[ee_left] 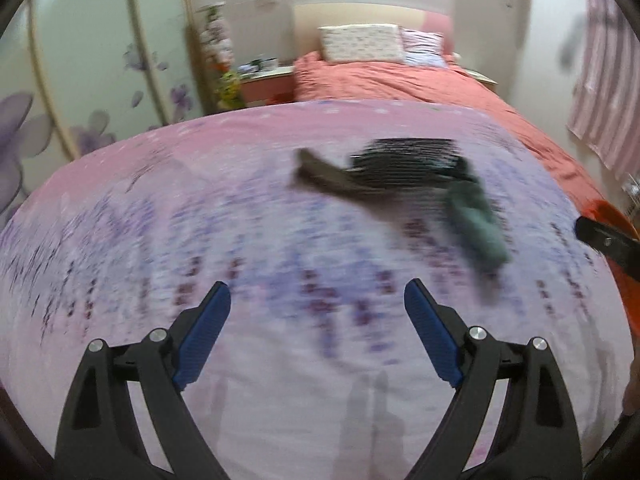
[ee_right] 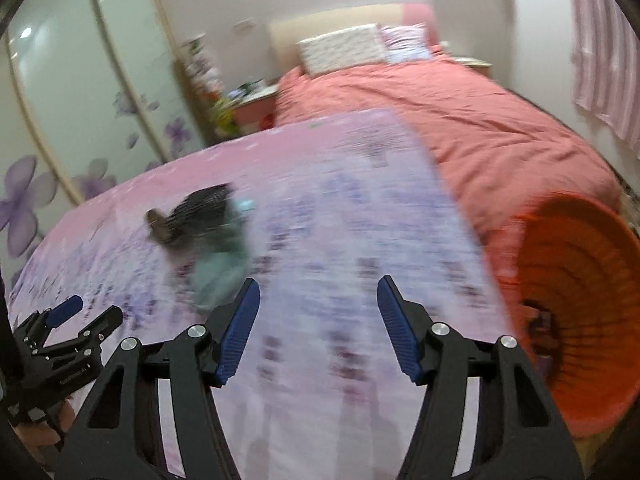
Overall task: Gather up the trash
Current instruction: 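Grasp the mint-green sock with the right tool while the left tool reaches for the brown claw clip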
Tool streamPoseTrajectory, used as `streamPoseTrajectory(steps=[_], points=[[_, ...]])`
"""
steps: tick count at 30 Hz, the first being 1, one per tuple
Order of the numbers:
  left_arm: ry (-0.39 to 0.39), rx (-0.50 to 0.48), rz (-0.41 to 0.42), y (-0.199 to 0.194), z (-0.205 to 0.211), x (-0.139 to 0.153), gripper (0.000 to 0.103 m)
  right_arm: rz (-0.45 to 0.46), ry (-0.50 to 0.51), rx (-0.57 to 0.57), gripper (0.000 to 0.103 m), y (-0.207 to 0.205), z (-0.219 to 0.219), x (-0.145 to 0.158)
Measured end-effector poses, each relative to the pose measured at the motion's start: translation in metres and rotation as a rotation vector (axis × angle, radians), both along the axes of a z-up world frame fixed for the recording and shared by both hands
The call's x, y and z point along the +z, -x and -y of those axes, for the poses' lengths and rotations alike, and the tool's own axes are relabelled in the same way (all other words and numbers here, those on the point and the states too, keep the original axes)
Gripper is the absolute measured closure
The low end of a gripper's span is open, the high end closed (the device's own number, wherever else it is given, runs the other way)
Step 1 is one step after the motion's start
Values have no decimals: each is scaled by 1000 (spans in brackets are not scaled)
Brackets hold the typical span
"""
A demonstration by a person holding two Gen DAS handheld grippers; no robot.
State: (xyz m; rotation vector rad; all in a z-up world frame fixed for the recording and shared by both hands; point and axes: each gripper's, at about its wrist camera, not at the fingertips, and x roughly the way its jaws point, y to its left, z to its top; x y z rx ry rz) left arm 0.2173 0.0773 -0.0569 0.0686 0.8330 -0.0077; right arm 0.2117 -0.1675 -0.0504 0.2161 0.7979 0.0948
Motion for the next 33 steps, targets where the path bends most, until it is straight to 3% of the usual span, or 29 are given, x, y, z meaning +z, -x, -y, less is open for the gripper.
streamPoseTrajectory(steps=[7, 9, 10, 11, 14, 21, 27, 33], points=[[59, 65, -8, 1, -43, -3, 16, -73, 36, 64, 46, -36, -55, -14], [78, 69, -12, 0, -48, -3, 16, -97, 77, 68, 56, -40, -63, -19], [92, 69, -15, -2, -49, -2, 16, -116, 93, 64, 70, -41, -64, -23], [100, 68, -16, -5, -47, -2, 16, -100, 106, 47, 78, -38, -61, -24], [123, 55, -15, -10, -40, -1, 16, -94, 92, 31, 92, -28, -49, -23], [154, 24, -30, -33, -9, 0, 16, -82, 199, -168, 92, -1, 15, -22], [132, 18, -28, -61, 16, 0, 16, -79, 189, -174, 92, 5, 28, -23], [143, 96, -19, -101, 4, 6, 21, -82, 160, -170, 91, -7, 27, -26]])
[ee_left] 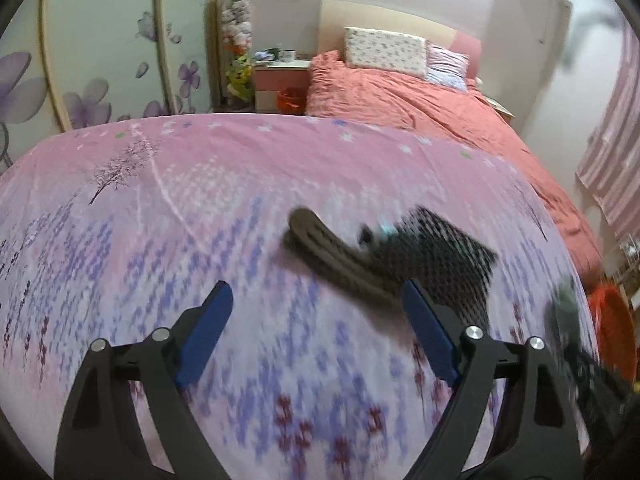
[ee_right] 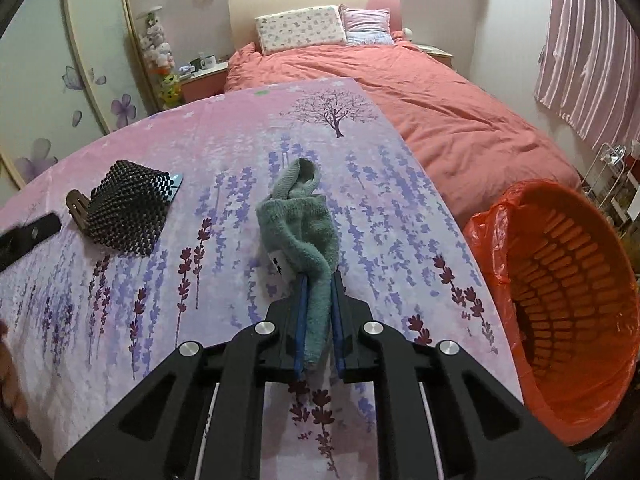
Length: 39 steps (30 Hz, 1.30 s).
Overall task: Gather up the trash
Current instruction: 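Grasp the mint-green sock with the right tool while the left tool reaches for the brown claw clip, then grasp the brown claw clip with the left tool and lift it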
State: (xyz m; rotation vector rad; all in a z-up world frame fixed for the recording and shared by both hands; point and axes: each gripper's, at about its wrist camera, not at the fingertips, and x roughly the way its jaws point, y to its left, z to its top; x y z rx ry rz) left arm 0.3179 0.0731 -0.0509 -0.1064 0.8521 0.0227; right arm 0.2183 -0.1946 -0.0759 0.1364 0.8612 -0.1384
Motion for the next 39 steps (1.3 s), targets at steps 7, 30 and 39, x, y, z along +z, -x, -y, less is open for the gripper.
streamPoseTrajectory(steps=[7, 30, 39], points=[[25, 75, -51, -58, -5, -6, 25, 0, -5, 3, 91, -3, 4, -1], [-88, -169, -57, 11, -21, -24, 66, -3, 16, 5, 90, -4, 1, -3], [-64, -104, -39, 49, -16, -13, 25, -2, 39, 19, 88, -1, -8, 0]])
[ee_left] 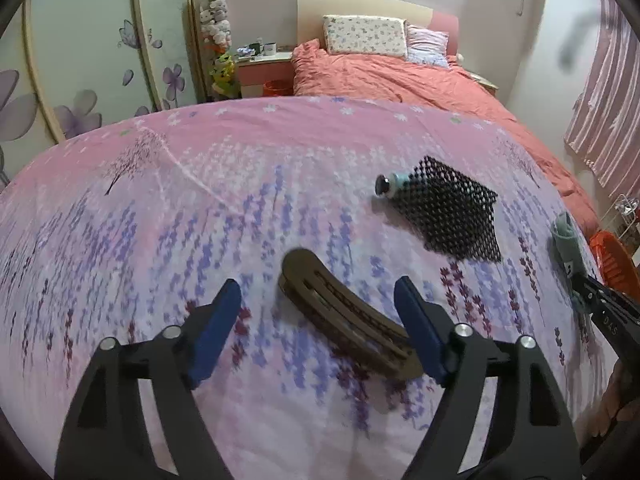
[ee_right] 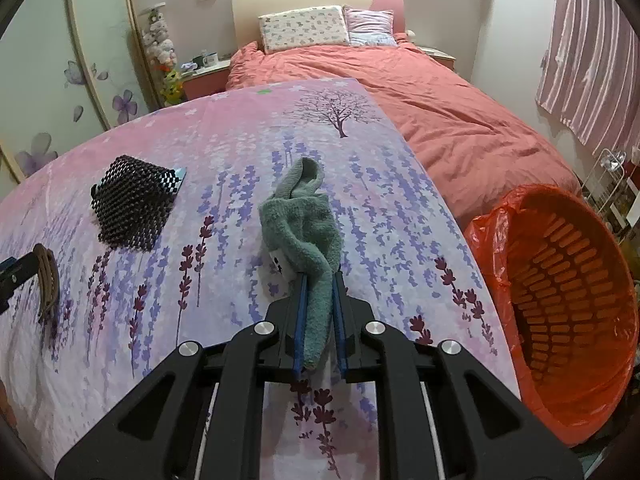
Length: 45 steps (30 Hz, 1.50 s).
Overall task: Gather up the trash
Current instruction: 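Grasp the brown claw clip with the left tool and lift it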
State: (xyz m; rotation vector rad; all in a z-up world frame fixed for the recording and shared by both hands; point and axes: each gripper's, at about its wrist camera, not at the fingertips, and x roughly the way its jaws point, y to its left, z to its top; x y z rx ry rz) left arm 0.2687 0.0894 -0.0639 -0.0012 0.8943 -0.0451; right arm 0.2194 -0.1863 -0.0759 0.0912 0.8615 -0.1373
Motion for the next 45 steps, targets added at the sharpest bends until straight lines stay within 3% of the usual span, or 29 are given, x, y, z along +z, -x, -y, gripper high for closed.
streamPoseTrajectory(steps=[5, 7, 9, 17, 23, 28, 34, 45], points=[[-3, 19, -41, -1, 17, -12, 25, 3, -7, 15, 87, 8, -4, 1], [-20, 16, -55, -1, 20, -16, 35, 3, -2, 20, 87, 10, -6, 2], [-30, 4, -67, 1, 18, -20, 39, 5, -6, 41, 87, 13, -8, 2], [18, 11, -45, 12, -21, -19, 39, 4, -69, 81, 84, 17, -6, 0], [6, -13, -25, 8, -4, -16, 35, 8, -120, 84, 80, 17, 1, -1], [-43, -30, -18, -4, 12, -15, 35, 2, -86, 100, 75, 13, -3, -1], [-26, -46, -20, -7, 14, -18, 59, 4, -101, 86, 78, 9, -1, -2], [-30, -31, -16, -9, 18, -19, 52, 6, -113, 64, 76, 8, 3, -2]])
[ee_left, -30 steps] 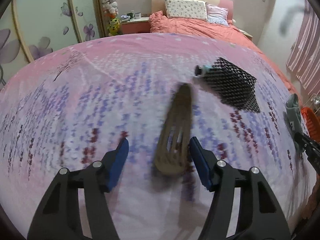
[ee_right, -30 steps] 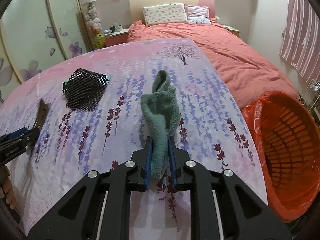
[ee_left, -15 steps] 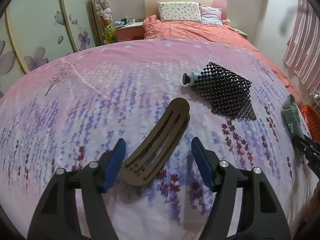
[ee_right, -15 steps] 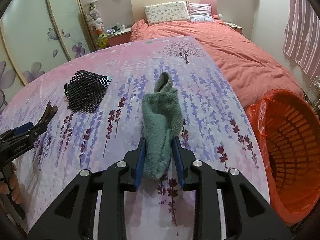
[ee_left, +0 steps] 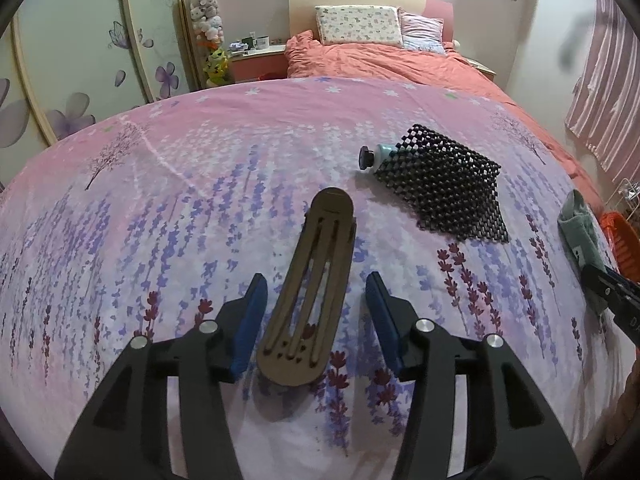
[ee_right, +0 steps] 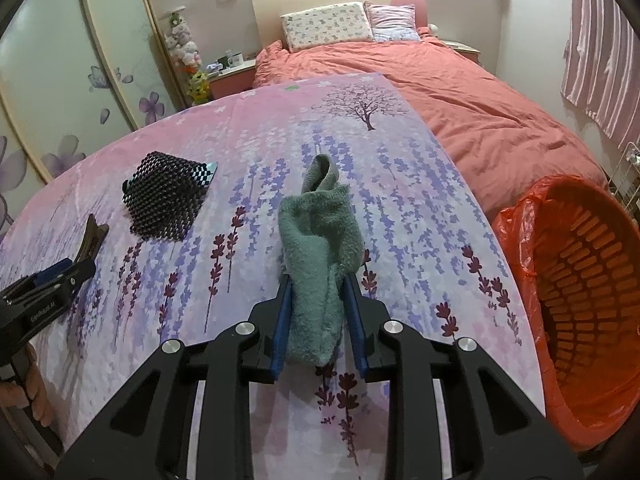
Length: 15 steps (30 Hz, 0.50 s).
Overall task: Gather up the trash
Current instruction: 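Grasp the brown claw clip with the left tool and lift it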
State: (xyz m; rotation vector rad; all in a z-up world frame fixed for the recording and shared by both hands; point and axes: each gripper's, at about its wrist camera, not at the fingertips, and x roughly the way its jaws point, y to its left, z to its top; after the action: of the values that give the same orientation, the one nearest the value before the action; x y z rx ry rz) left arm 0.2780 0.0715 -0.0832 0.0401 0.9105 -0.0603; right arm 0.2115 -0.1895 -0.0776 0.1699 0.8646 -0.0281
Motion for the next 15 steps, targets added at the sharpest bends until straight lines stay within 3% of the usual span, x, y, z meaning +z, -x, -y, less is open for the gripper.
streamPoseTrajectory(steps=[2, 4, 15], points=[[-2, 4, 0, -1, 2, 0, 54, 1, 9, -2, 78, 0, -1, 0], [-5, 13, 4, -3, 3, 1, 69, -5, 36, -14, 87, -2, -3, 0], [31, -2, 34, 10, -6, 11, 70, 79, -7, -4, 92, 21, 9, 26]])
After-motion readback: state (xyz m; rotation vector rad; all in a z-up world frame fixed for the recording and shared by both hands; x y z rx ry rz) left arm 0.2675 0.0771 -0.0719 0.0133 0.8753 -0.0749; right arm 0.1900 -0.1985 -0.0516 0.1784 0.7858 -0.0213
